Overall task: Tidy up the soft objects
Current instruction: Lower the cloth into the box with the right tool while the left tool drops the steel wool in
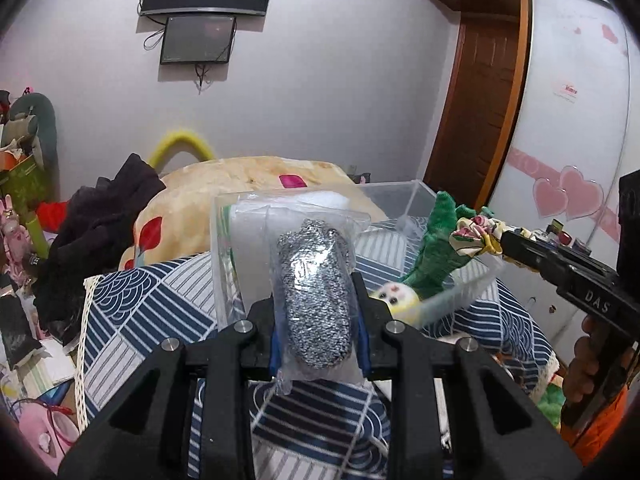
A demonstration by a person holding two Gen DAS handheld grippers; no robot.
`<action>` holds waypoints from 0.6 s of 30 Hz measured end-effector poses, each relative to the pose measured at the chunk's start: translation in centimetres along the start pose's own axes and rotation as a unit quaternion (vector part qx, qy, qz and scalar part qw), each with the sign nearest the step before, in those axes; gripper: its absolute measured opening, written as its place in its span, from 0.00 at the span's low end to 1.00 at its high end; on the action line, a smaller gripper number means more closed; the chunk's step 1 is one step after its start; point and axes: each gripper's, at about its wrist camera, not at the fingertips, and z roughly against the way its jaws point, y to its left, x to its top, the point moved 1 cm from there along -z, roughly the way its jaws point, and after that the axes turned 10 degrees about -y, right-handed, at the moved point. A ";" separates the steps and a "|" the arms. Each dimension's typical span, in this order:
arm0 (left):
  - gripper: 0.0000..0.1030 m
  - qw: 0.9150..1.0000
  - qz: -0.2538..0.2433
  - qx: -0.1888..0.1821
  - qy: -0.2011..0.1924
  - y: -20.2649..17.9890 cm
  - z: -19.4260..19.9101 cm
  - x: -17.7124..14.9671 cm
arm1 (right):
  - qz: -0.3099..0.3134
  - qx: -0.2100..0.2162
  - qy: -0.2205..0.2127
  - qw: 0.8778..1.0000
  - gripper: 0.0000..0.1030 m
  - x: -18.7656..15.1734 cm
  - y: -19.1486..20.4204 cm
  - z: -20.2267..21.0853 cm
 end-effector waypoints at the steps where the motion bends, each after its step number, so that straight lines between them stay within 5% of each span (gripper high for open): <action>1: 0.27 1.000 0.002 0.001 0.004 0.1 -0.6 0.2 | 0.002 0.000 0.002 1.000 0.18 0.1 0.1 -0.3; 18: 0.27 0.999 -0.009 0.006 0.039 0.2 -5.5 0.2 | 0.036 -0.004 0.061 0.997 0.18 -0.7 1.4 -5.5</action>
